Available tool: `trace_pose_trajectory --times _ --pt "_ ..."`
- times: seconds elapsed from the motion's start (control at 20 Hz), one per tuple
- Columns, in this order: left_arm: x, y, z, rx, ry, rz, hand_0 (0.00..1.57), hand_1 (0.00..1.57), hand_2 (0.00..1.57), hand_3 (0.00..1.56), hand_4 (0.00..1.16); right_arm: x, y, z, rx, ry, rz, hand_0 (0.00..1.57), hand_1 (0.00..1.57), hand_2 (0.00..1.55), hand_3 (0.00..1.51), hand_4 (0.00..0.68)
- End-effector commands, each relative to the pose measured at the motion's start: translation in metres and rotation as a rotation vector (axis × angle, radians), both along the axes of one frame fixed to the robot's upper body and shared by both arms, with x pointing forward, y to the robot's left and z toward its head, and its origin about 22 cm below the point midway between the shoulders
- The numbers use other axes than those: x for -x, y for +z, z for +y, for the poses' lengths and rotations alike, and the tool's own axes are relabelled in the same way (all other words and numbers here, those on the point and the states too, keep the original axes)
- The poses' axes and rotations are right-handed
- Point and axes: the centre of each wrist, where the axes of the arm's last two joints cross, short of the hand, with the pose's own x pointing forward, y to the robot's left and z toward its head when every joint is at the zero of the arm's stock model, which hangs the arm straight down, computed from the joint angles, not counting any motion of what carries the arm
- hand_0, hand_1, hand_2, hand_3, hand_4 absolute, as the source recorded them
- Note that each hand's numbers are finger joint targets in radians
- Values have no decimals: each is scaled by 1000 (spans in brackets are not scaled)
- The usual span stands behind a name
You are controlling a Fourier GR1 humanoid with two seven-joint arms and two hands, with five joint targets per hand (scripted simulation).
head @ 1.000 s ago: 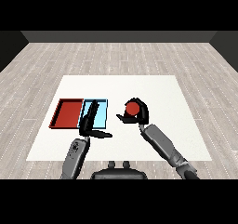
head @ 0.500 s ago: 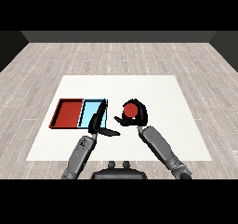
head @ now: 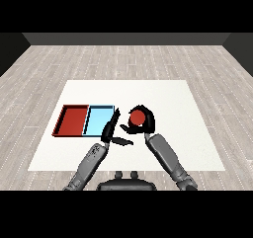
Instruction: Pick the red can and put it in the red box
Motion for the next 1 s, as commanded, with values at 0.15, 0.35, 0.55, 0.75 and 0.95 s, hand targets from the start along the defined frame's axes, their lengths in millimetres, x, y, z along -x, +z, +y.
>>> trace_pose_trajectory --times 0.15,0.35,0.55,0.75,0.95 --pt "-15 4 -10 23 -25 18 0 0 0 0 0 16 8 10 -1 12 -5 1463 1463 1433 1387 663" --pt "-1 -22 -2 29 -41 43 0 0 0 0 0 12 -17 6 -6 41 -28 1473 1473 1441 1386 676" --pt "1 -8 -17 36 -32 41 0 0 0 0 0 17 -8 19 -40 78 3 1440 1440 1431 1398 658" --pt "-3 -19 -28 33 -59 52 0 0 0 0 0 18 2 40 -68 102 7 1496 1496 1444 1405 640" --pt "-13 -10 -19 63 -68 53 0 0 0 0 0 12 4 39 -75 92 11 1515 1515 1451 1419 652"
